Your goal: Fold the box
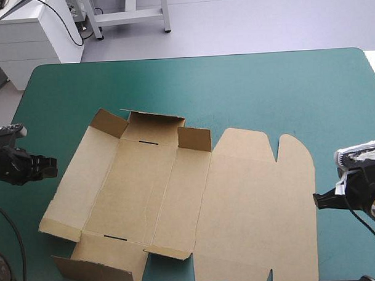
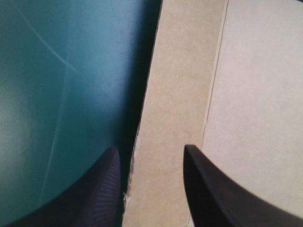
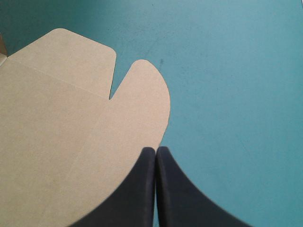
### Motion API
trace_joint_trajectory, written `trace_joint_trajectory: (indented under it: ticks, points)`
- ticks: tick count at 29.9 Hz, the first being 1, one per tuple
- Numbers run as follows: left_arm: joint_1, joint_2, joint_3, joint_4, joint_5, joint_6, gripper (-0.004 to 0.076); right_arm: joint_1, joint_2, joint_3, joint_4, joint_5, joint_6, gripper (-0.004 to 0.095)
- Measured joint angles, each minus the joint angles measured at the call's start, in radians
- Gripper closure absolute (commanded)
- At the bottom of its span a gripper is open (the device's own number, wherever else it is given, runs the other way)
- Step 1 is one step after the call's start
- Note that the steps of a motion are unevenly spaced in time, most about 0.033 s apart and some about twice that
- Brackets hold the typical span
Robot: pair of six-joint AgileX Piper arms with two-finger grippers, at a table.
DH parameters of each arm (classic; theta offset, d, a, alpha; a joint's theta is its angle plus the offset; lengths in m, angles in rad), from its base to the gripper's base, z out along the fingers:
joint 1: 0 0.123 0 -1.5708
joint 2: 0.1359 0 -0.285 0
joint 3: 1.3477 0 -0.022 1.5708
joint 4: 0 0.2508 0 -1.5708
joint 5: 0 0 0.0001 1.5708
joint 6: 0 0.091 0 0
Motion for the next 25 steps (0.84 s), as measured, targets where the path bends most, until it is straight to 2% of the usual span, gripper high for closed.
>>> trace_joint_trajectory:
  ticks: [4,9,18,25]
  points:
    - [0.000,0.001,0.057,0.061,-0.011,0.003,0.0369,0.000,0.000,0.000,0.000,0.000,-0.004,0.0929]
    - [0.000,0.026,0.134,0.047,-0.015,0.089,0.0369,0.000,0.000,0.000,0.000,0.000,-0.016,0.0929]
    - [0.000,0.130,0.141,0.022,-0.019,0.132,0.0370,0.000,0.000,0.000,0.000,0.000,-0.025,0.0929]
    - [-0.019,0.146,0.141,-0.055,-0.022,0.196,0.0370,0.000,0.000,0.000,0.000,0.000,-0.025,0.0929]
